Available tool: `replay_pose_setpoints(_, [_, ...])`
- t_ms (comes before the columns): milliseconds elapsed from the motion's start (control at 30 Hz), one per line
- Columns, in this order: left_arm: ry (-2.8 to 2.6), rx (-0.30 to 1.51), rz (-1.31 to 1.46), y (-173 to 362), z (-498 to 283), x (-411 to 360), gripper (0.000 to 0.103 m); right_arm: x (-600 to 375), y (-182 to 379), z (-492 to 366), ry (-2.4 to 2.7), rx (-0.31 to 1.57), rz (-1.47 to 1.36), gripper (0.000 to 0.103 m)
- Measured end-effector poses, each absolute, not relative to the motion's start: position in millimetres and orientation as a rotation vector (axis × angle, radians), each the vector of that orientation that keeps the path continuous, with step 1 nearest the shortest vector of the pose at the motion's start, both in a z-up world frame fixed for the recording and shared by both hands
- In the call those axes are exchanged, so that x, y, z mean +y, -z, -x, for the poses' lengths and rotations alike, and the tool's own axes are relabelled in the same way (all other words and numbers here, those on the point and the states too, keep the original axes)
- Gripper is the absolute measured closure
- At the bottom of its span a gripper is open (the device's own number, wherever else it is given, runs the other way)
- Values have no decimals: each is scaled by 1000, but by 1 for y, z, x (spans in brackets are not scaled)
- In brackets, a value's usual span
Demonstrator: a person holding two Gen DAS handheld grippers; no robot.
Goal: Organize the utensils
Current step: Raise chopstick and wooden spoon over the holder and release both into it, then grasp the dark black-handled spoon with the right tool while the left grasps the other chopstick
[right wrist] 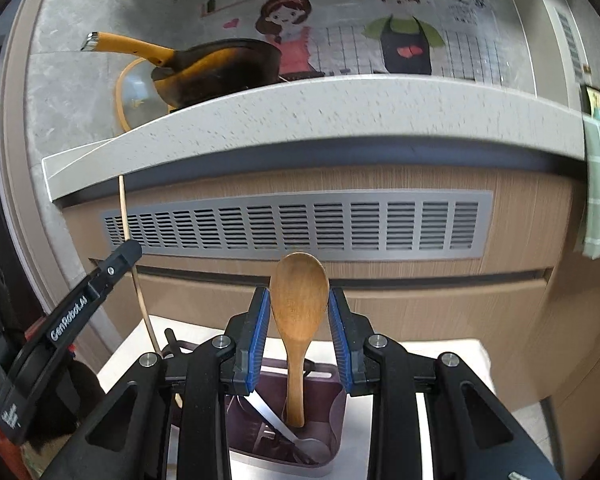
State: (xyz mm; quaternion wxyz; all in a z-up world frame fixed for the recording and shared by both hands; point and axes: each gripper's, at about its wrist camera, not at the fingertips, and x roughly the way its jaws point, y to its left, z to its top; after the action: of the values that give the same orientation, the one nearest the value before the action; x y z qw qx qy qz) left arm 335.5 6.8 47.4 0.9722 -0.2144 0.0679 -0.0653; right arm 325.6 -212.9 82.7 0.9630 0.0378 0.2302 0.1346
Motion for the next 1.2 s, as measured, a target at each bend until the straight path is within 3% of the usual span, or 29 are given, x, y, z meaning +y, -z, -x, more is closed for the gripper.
replay_pose_setpoints(67, [162,171,455,-41,-336,8,95,-215,-77,-328,-275,481,-92,76])
replay_pose_setpoints(200, [219,309,504,-29,-337,19,74,-215,-59,-332,-350,576,-99,72])
replay_pose_setpoints(300, [217,355,480,-30,-317,37,69,-217,-53,-315,-324,562,-63,70])
replay_pose_setpoints(467, [218,478,405,-20,-282,75,68,-234,-46,-273,-316,572,-68,69])
replay_pose_setpoints(733, [223,931,307,75,-259,111,68,-203,12,-215,-443,768,9,66])
replay_pose_setpoints(1200, [291,995,291,78,-170,99,68,-115,76,-220,-541,965,187,70])
